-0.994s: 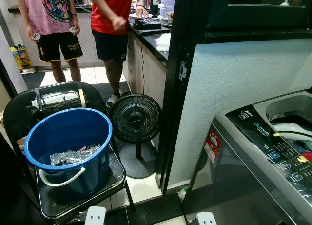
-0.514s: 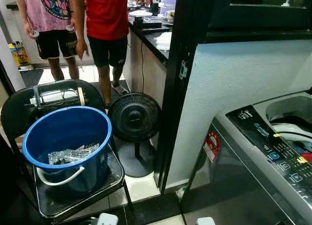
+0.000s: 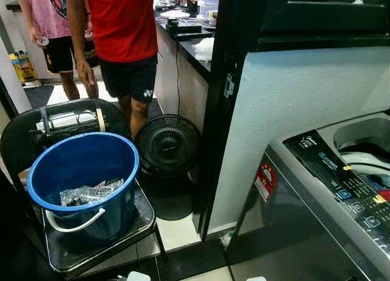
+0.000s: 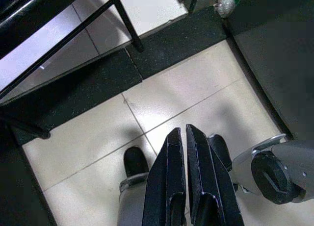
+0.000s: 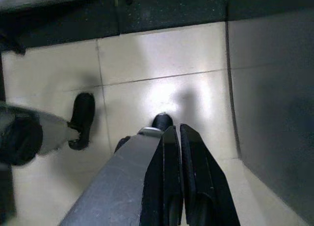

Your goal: Clothes washing

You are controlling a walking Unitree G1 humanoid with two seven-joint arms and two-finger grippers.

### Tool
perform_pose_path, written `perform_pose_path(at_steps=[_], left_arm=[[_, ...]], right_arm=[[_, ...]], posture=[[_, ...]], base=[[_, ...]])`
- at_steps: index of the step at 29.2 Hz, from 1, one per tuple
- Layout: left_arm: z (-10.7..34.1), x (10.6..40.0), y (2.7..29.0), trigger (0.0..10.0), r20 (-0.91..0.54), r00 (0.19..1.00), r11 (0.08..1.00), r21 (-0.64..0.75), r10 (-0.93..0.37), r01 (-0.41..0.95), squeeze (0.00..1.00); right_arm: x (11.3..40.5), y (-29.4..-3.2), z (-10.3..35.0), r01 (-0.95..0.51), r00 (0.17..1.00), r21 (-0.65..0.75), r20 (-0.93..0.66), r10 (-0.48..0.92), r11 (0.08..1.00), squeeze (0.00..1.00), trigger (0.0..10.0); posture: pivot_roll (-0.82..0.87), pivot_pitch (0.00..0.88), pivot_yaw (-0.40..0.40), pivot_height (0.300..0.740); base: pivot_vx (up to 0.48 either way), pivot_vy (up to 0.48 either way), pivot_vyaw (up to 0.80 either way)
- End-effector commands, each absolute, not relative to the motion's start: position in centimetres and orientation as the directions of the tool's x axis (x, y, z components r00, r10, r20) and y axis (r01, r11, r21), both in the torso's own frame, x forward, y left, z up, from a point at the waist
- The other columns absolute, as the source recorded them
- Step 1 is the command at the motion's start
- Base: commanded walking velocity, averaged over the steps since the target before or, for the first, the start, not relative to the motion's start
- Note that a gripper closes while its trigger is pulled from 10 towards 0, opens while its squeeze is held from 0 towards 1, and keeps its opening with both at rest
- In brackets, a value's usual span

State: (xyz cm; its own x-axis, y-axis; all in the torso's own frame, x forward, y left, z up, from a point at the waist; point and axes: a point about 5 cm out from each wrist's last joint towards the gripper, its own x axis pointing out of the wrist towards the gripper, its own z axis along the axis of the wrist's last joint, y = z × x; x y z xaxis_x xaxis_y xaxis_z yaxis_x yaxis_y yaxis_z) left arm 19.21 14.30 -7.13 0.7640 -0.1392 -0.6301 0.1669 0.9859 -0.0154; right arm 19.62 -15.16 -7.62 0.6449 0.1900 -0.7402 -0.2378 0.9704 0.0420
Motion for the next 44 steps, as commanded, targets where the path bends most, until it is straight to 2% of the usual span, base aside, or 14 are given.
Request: perform_pose_path(at_steps=[1,8,12,16,19,22,25,27,29,31,38,39,40,44], left_arm=[[-7.6,18.4,14.5,10.0,-0.659,0.742,0.99,-0.027,-0.122,0.139,0.0],[-7.4,18.7,14.6,10.0,-0.646,0.755,0.992,-0.034,-0.113,0.12,0.0],[-7.4,18.9,15.2,10.0,-0.647,0.759,0.997,-0.042,-0.074,0.062,0.0],[-7.3,19.1,15.4,10.0,-0.645,0.762,0.998,-0.035,-0.062,0.051,0.0],[-7.4,19.0,15.8,10.0,-0.65,0.76,1.0,-0.025,-0.03,0.018,0.0],[-7.5,18.6,15.5,10.0,-0.653,0.755,0.998,-0.03,-0.056,0.047,0.0],[-7.4,18.6,15.6,10.0,-0.643,0.763,0.998,-0.052,-0.064,0.039,0.0],[-7.4,18.6,16.1,10.0,-0.645,0.764,0.998,-0.062,-0.039,-0.002,0.0],[-7.5,18.6,16.1,10.0,-0.648,0.76,0.998,-0.061,-0.049,0.013,0.0],[-7.5,18.5,15.6,10.0,-0.648,0.755,0.995,-0.053,-0.1,0.086,0.0],[-7.6,18.5,15.7,10.0,-0.659,0.748,0.996,-0.06,-0.086,0.061,0.0],[-7.7,18.3,15.3,10.0,-0.663,0.74,0.994,-0.069,-0.113,0.09,0.0],[-7.9,17.9,14.6,10.0,-0.67,0.723,0.986,-0.098,-0.168,0.138,0.0],[-7.9,17.8,14.5,10.0,-0.671,0.723,0.986,-0.114,-0.166,0.121,0.0]], right_arm=[[18.9,-14.7,-8.0,-0.296,0.606,0.041,-0.764,0.221,0.954,0.0,10.0],[19.2,-14.9,-7.9,-0.23,0.632,0.06,-0.749,0.196,0.971,0.0,10.0],[19.0,-14.8,-8.0,-0.247,0.62,0.048,-0.76,0.196,0.968,0.0,10.0],[19.0,-15.4,-8.0,-0.17,0.64,0.066,-0.751,0.161,0.983,0.0,10.0],[18.3,-15.3,-8.3,-0.236,0.604,0.05,-0.775,0.186,0.971,0.0,10.0],[18.3,-15.8,-8.3,-0.217,0.612,0.037,-0.773,0.165,0.975,0.0,10.0],[18.6,-16.1,-8.1,-0.171,0.629,0.053,-0.763,0.15,0.984,0.0,10.0],[18.5,-15.8,-8.2,-0.242,0.605,0.041,-0.775,0.184,0.969,0.0,10.0],[18.6,-15.7,-8.2,-0.245,0.608,0.036,-0.773,0.183,0.969,0.0,10.0],[19.0,-15.8,-8.0,-0.172,0.638,0.054,-0.755,0.153,0.984,0.0,10.0],[18.8,-15.2,-8.2,-0.233,0.608,0.036,-0.774,0.175,0.972,0.0,10.0],[18.8,-15.2,-8.1,-0.222,0.614,0.039,-0.77,0.171,0.974,0.0,10.0],[18.9,-15.3,-8.1,-0.185,0.633,0.053,-0.757,0.16,0.981,0.0,10.0],[18.7,-15.3,-8.2,-0.18,0.627,0.066,-0.761,0.166,0.981,0.0,10.0]], posture=[[-0.02,0.014,0.014,0.74],[0.0,0.005,-0.006,0.74],[-0.02,0.007,0.028,0.74],[0.0,0.004,-0.018,0.74],[0.0,0.01,0.0,0.74],[-0.01,0.005,0.01,0.74],[0.0,0.002,-0.017,0.74],[-0.01,0.004,0.012,0.74],[-0.01,0.006,0.019,0.74],[-0.01,0.014,0.008,0.74],[-0.01,0.022,0.0,0.74],[-0.02,0.013,0.021,0.74],[0.0,0.019,0.008,0.74],[-0.01,0.01,-0.005,0.74]], base=[[0.0,0.0,0.0],[0.0,0.0,0.0],[0.0,0.0,0.0],[0.0,0.0,0.0],[0.0,0.0,0.0],[0.0,0.0,0.0],[0.0,0.0,0.0],[0.0,0.0,0.0],[0.0,0.0,0.0],[0.0,0.0,0.0],[0.0,0.0,0.0],[0.0,0.0,0.0],[0.0,0.0,0.0],[0.0,0.0,0.0]])
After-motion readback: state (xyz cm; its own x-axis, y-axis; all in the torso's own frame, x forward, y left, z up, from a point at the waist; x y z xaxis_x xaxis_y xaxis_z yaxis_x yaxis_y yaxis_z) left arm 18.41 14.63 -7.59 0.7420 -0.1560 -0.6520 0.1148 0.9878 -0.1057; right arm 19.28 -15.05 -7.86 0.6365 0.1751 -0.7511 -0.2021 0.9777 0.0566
